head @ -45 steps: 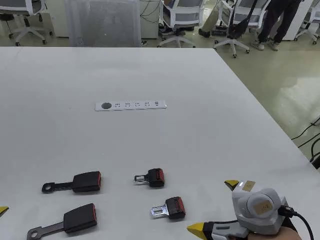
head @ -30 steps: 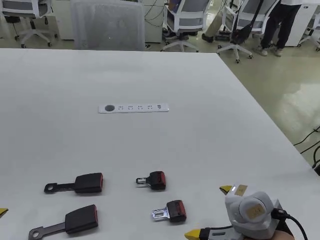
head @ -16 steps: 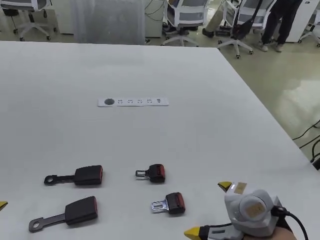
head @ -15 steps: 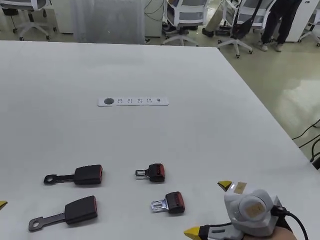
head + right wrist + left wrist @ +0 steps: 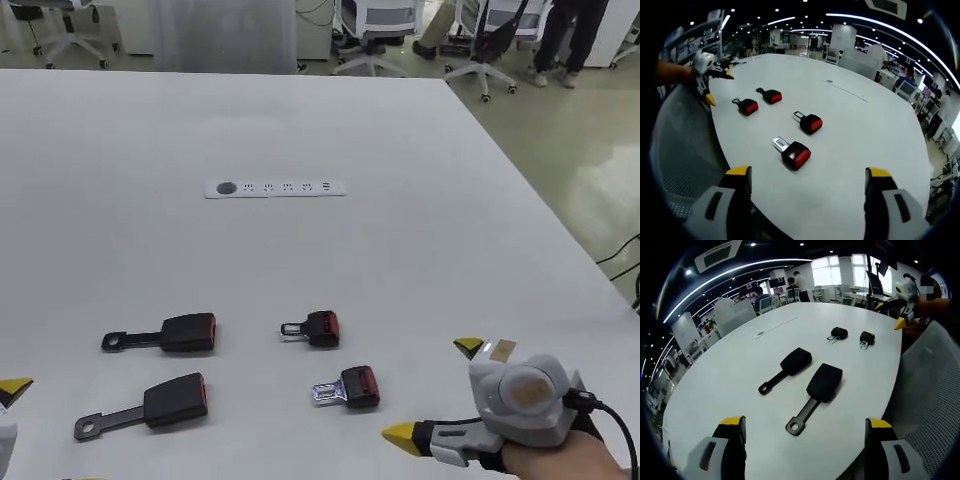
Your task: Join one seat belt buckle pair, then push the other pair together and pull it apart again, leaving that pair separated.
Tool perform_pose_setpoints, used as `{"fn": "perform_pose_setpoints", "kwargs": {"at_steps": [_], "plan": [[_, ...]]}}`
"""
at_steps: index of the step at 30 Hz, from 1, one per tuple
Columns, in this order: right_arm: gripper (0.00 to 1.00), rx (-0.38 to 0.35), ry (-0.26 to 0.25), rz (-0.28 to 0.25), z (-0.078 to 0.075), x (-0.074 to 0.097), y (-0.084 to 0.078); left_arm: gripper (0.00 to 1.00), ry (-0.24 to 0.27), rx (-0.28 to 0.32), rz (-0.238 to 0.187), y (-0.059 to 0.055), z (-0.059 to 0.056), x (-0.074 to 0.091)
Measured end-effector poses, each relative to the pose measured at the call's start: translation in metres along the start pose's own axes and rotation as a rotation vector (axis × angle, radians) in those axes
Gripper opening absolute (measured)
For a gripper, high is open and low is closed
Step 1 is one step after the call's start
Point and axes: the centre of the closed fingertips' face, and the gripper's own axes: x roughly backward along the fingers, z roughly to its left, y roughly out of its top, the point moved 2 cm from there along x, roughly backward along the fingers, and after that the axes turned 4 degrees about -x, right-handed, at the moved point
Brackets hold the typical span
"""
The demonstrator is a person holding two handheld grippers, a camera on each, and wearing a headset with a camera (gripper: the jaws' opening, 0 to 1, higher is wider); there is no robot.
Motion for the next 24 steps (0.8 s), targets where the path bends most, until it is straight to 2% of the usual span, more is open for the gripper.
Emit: {"fn": "perform_pose_setpoints", "kwargs": {"at_steps": [5, 8, 14, 19, 20, 24], "plan": [[0.96, -0.012, -0.005, 0.007, -0.004, 0.001, -0.007, 1.0, -0.001, -0.016, 0.003, -0.001, -0.002, -0.001], [0.95, 0.019, -0.002, 0.019, -0.003, 0.002, -0.007, 1.0, 0.001, -0.019, 0.004, -0.001, -0.002, -0.002], [0.95, 0.015, 0.006, 0.006, -0.001, 0.0, -0.003, 1.0, 0.002, -0.024, 0.005, -0.002, -0.001, -0.004], [0.92, 0.057, 0.056, 0.012, 0.007, -0.001, -0.002, 1.0, 0.0, -0.038, 0.007, -0.002, -0.002, -0.004], [0.92, 0.067, 0.058, 0.011, 0.008, -0.001, -0.001, 1.0, 0.008, -0.071, 0.017, -0.004, 0.0, -0.003], [0.9, 0.071, 0.067, 0.009, 0.01, -0.002, 0.003, 1.0, 0.009, -0.072, 0.019, -0.004, 0.0, -0.003]]}}
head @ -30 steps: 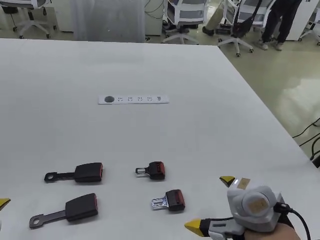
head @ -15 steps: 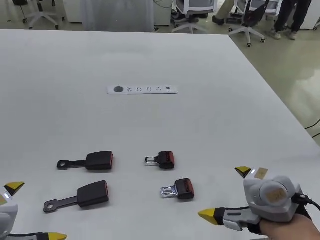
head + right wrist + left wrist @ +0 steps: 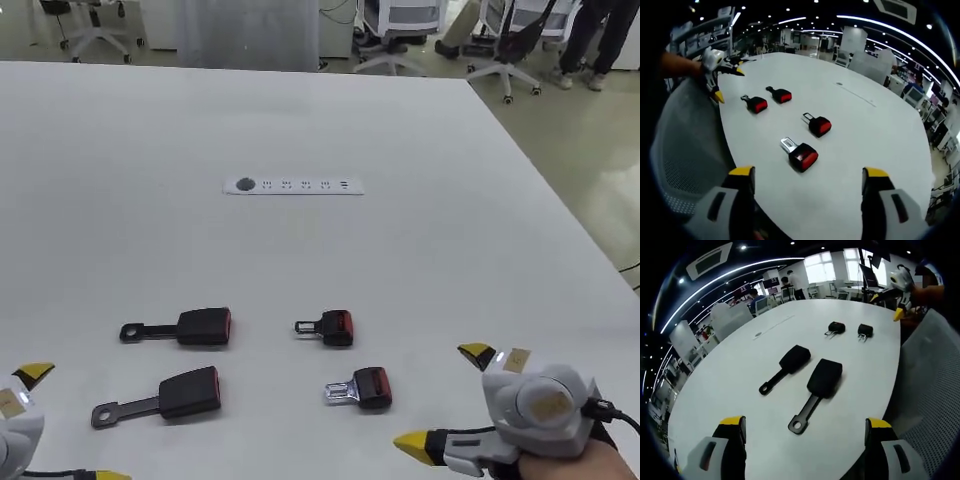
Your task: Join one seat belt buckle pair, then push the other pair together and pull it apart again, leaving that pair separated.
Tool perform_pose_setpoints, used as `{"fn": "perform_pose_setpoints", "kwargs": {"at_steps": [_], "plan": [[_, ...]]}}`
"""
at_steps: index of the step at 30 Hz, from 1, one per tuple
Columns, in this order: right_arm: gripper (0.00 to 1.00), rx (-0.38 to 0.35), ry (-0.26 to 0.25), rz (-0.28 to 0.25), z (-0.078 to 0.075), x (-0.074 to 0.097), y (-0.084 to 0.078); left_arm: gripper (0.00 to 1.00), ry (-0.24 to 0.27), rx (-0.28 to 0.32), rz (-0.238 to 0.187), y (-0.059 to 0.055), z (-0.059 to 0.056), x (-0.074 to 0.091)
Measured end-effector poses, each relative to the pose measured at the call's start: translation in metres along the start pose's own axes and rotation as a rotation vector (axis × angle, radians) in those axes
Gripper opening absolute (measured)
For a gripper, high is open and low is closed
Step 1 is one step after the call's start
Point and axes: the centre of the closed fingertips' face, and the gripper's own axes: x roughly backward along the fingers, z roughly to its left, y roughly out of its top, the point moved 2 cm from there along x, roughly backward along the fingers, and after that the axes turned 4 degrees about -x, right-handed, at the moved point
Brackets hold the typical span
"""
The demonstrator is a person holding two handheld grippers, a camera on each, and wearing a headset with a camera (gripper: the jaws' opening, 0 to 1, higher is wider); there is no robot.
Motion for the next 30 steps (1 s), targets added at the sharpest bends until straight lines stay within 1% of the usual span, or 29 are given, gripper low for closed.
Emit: {"fn": "perform_pose_setpoints", "kwargs": {"at_steps": [2, 4, 5, 6, 8, 9, 11, 13, 15, 18, 19, 21, 23, 26, 27, 28, 29, 30], "plan": [[0.89, -0.014, -0.005, -0.001, -0.001, -0.002, 0.002, 1.0, 0.001, 0.002, -0.002, 0.001, 0.0, 0.0], [0.87, 0.002, -0.004, 0.008, 0.0, -0.003, 0.003, 1.0, 0.007, 0.001, -0.007, 0.003, 0.001, 0.001], [0.85, 0.023, 0.003, 0.036, 0.001, -0.004, 0.0, 1.0, 0.009, 0.0, -0.008, 0.004, 0.002, 0.002], [0.84, 0.092, -0.016, 0.074, -0.002, -0.005, -0.002, 1.0, 0.011, -0.001, -0.008, 0.004, 0.002, 0.002], [0.83, 0.165, -0.021, 0.088, -0.001, -0.007, -0.001, 1.0, 0.007, 0.003, -0.013, 0.006, 0.002, 0.002], [0.82, 0.175, -0.005, 0.09, 0.002, -0.008, -0.001, 1.0, 0.004, 0.0, -0.013, 0.006, 0.002, 0.002], [0.82, 0.175, 0.002, 0.117, 0.004, -0.01, -0.003, 1.0, -0.001, -0.022, 0.003, 0.004, 0.002, 0.001], [0.82, 0.172, 0.018, 0.124, 0.006, -0.012, -0.004, 1.0, -0.014, -0.052, 0.022, 0.001, 0.001, -0.001], [0.82, 0.172, 0.034, 0.125, 0.008, -0.014, -0.005, 1.0, -0.03, -0.056, 0.043, -0.002, 0.0, -0.004], [0.8, 0.207, 0.041, 0.137, 0.01, -0.016, -0.005, 1.0, -0.057, -0.064, 0.044, -0.002, -0.002, -0.009], [0.78, 0.214, 0.055, 0.14, 0.011, -0.018, -0.005, 1.0, -0.07, -0.071, 0.043, 0.0, -0.003, -0.011], [0.74, 0.255, 0.06, 0.165, 0.009, -0.02, -0.006, 0.99, -0.093, -0.089, 0.042, 0.003, -0.006, -0.014], [0.73, 0.261, 0.069, 0.162, 0.008, -0.023, -0.004, 0.99, -0.113, -0.104, 0.04, 0.007, -0.008, -0.017], [0.72, 0.286, 0.086, 0.176, 0.006, -0.029, 0.0, 0.95, -0.168, -0.146, 0.047, 0.014, -0.014, -0.025], [0.72, 0.287, 0.086, 0.182, 0.005, -0.031, 0.001, 0.96, -0.172, -0.149, 0.051, 0.016, -0.014, -0.027], [0.72, 0.262, 0.099, 0.213, 0.005, -0.033, -0.001, 0.95, -0.177, -0.169, 0.054, 0.019, -0.015, -0.03], [0.72, 0.264, 0.101, 0.209, 0.004, -0.035, 0.001, 0.94, -0.178, -0.183, 0.055, 0.021, -0.014, -0.033], [0.71, 0.282, 0.106, 0.202, 0.004, -0.037, 0.003, 0.92, -0.186, -0.187, 0.052, 0.025, -0.013, -0.037]]}}
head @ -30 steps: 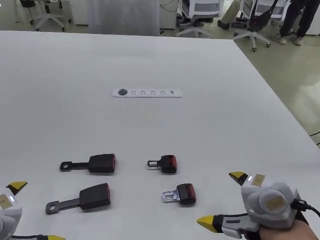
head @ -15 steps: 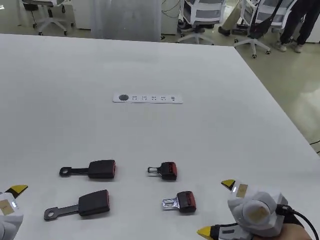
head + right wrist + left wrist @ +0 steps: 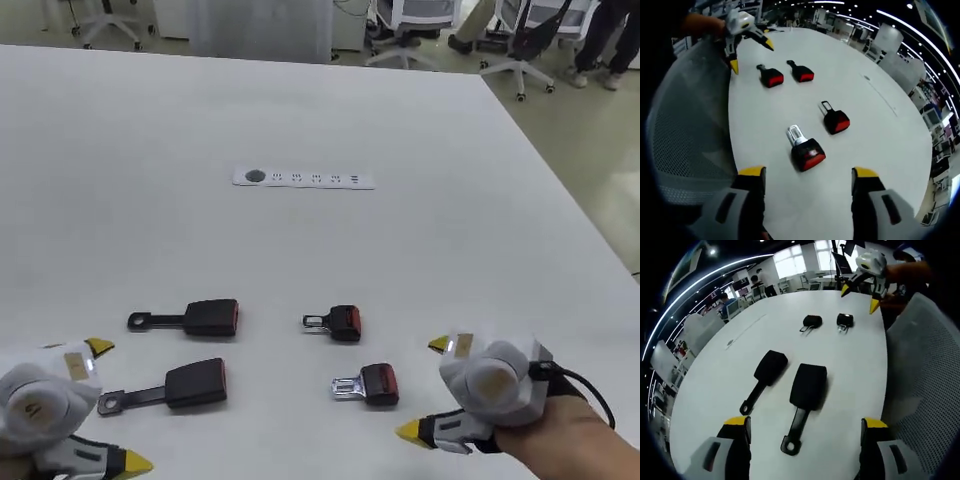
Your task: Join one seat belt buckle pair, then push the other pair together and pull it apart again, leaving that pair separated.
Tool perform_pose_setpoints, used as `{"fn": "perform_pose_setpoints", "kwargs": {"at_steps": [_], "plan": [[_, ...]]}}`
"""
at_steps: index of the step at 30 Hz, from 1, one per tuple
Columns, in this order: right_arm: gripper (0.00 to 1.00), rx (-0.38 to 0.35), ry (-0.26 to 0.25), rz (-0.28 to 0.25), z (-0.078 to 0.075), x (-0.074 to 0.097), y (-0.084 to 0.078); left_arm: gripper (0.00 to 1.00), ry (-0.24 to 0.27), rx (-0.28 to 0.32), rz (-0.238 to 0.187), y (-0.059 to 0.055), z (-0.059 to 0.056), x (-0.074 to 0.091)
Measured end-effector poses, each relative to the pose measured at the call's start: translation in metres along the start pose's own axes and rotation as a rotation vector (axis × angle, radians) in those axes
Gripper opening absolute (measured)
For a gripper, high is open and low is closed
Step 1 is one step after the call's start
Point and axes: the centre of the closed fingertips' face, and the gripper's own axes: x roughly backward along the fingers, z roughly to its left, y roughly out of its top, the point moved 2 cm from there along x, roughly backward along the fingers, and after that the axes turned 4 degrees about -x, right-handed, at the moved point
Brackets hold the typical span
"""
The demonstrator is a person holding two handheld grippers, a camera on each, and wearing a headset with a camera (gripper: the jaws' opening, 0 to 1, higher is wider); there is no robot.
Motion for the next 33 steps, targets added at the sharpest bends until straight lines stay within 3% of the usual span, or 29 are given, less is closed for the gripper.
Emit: {"fn": "perform_pose_setpoints", "kwargs": {"at_steps": [6, 10, 16, 19, 22, 28, 33], "plan": [[0.67, 0.08, 0.031, 0.023, 0.002, -0.011, 0.007, 0.86, -0.028, -0.02, 0.01, 0.015, 0.0, -0.015], [0.63, 0.205, 0.079, 0.049, 0.008, -0.018, 0.012, 0.79, -0.066, -0.034, 0.033, 0.011, 0.003, -0.026], [0.56, 0.227, 0.148, 0.049, 0.006, -0.03, 0.016, 0.6, -0.146, -0.05, 0.079, 0.006, 0.0, -0.038], [0.42, 0.206, 0.212, 0.058, 0.008, -0.036, 0.013, 0.53, -0.155, -0.043, 0.09, 0.006, 0.003, -0.043], [0.41, 0.214, 0.221, 0.072, 0.0, -0.043, 0.01, 0.5, -0.161, -0.048, 0.099, 0.007, 0.006, -0.047], [0.4, 0.223, 0.271, 0.105, 0.002, -0.053, 0.007, 0.38, -0.198, -0.052, 0.121, 0.008, 0.003, -0.055], [0.33, 0.214, 0.294, 0.124, 0.001, -0.059, 0.004, 0.33, -0.213, -0.134, 0.147, 0.005, 0.005, -0.06]]}}
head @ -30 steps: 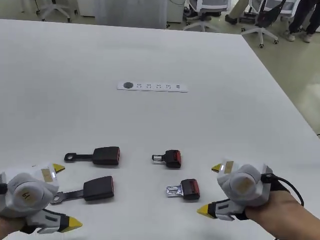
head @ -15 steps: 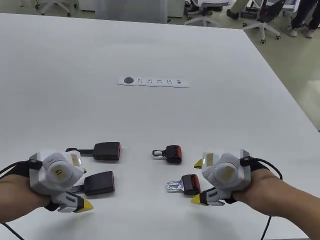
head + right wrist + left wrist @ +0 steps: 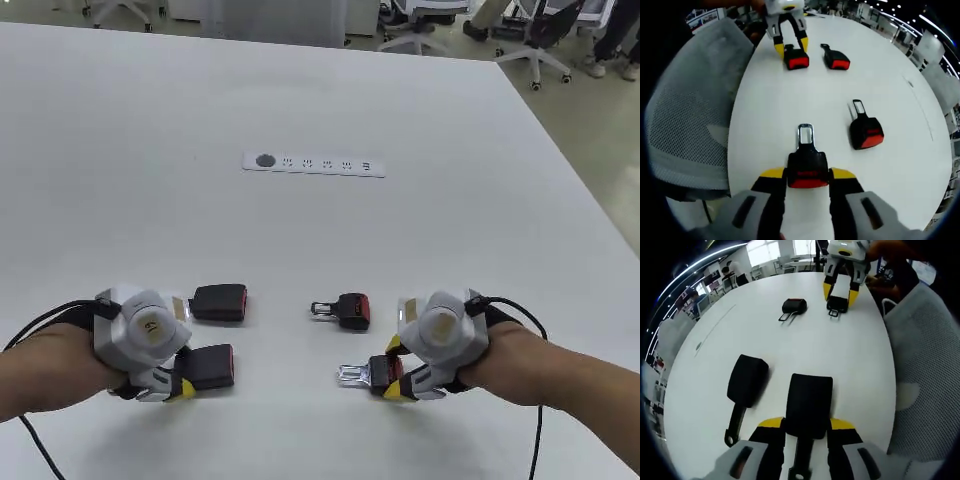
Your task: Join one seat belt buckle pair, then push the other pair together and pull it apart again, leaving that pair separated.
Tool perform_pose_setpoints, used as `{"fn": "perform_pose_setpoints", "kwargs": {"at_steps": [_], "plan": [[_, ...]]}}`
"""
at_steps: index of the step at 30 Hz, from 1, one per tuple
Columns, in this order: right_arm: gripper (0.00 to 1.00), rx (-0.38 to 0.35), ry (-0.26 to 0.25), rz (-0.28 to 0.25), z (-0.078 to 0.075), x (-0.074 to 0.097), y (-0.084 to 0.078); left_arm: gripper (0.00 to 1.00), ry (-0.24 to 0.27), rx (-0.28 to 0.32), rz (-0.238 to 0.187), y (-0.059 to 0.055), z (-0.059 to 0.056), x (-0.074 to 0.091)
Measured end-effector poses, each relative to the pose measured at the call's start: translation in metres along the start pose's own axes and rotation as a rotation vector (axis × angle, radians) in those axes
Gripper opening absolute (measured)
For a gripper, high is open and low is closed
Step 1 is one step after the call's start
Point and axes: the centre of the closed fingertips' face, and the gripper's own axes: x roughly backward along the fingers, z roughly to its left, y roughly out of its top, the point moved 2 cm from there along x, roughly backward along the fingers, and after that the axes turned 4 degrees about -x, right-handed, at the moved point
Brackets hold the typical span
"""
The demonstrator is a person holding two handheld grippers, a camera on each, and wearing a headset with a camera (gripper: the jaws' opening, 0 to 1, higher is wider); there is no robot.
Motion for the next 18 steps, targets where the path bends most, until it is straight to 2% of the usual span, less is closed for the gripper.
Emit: {"fn": "perform_pose_setpoints", "kwargs": {"at_steps": [5, 6, 8, 10, 13, 18], "plan": [[0.32, 0.007, 0.018, 0.011, 0.0004, -0.0016, -0.001, 0.32, -0.023, -0.074, 0.0, 0.0023, -0.0013, -0.0007], [0.32, 0.007, 0.019, 0.012, 0.0005, -0.0015, -0.001, 0.32, -0.034, -0.106, 0.005, 0.0029, -0.002, -0.0007], [0.32, 0.008, 0.027, 0.016, 0.0004, -0.0015, -0.0011, 0.32, -0.047, -0.118, 0.016, 0.0033, -0.0027, -0.0012], [0.32, 0.01, 0.035, 0.025, 0.0005, -0.0016, -0.0007, 0.32, -0.064, -0.137, 0.042, 0.0049, -0.0029, -0.0022], [0.32, 0.03, 0.042, 0.037, 0.0007, -0.0023, 0.0, 0.32, -0.086, -0.209, 0.084, 0.008, -0.005, -0.0035], [0.32, 0.036, 0.028, 0.041, 0.001, -0.0058, 0.0085, 0.32, -0.101, -0.218, 0.102, 0.0083, -0.0042, -0.0038]]}}
